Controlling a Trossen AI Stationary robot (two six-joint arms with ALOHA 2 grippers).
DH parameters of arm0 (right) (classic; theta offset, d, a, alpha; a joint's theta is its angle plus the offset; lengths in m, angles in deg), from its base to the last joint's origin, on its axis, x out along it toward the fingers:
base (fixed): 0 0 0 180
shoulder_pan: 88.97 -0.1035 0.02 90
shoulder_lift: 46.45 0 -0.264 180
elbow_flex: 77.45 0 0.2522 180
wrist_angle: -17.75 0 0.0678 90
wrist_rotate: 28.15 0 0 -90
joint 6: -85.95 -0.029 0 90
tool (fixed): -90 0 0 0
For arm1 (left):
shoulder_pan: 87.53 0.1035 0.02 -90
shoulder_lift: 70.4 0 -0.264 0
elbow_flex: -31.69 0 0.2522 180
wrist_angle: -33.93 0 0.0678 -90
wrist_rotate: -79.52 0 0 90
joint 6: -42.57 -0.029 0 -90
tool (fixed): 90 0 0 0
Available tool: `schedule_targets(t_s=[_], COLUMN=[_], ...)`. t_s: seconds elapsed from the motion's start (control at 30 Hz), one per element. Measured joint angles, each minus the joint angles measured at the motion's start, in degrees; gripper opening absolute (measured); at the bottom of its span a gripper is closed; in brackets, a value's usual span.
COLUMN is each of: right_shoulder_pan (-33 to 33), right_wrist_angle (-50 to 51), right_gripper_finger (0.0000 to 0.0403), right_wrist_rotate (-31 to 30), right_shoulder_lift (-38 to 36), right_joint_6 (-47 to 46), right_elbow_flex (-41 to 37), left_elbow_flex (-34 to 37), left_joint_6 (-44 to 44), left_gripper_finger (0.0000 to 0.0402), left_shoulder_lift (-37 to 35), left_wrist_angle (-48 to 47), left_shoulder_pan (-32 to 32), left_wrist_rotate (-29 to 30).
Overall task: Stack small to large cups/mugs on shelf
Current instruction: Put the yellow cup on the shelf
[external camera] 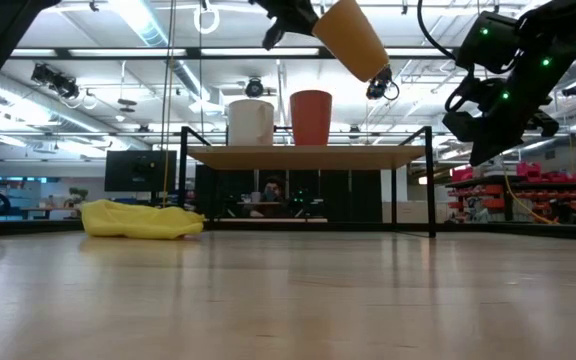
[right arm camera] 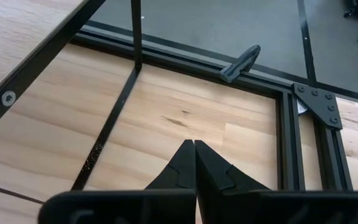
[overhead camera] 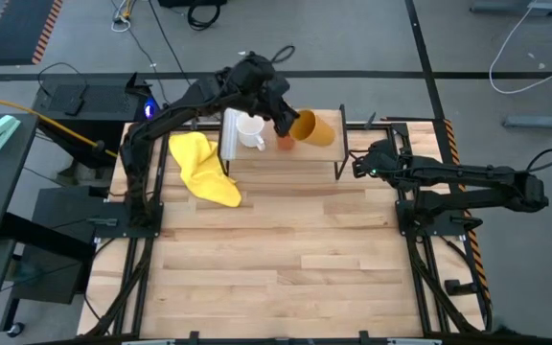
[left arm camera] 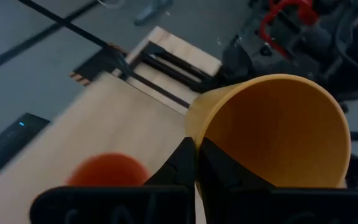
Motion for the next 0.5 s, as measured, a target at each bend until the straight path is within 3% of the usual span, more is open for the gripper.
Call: schedule_targets(t_s=[0.17,0.5], right_shoulder_pan=[0.0,0.0], right_wrist_angle=[0.0,-0.1], right_gripper_finger=[0.0000,0.0000], right_wrist_rotate=[0.0,0.0], right_shoulder_lift=[0.0,0.0], right_joint_6=[0.3,1.0], right_elbow_flex=[0.0,0.0], left_elbow_flex=[-1.6,-1.6], left_joint_6=[0.0,0.0], left_gripper_finger=[0.0010,0.0010], left_shoulder_lift=[0.0,0.0], left_wrist_angle=[0.2,5.4], left_shoulder_pan=[3.2,9.1], left_wrist_rotate=[-0.2,-9.1])
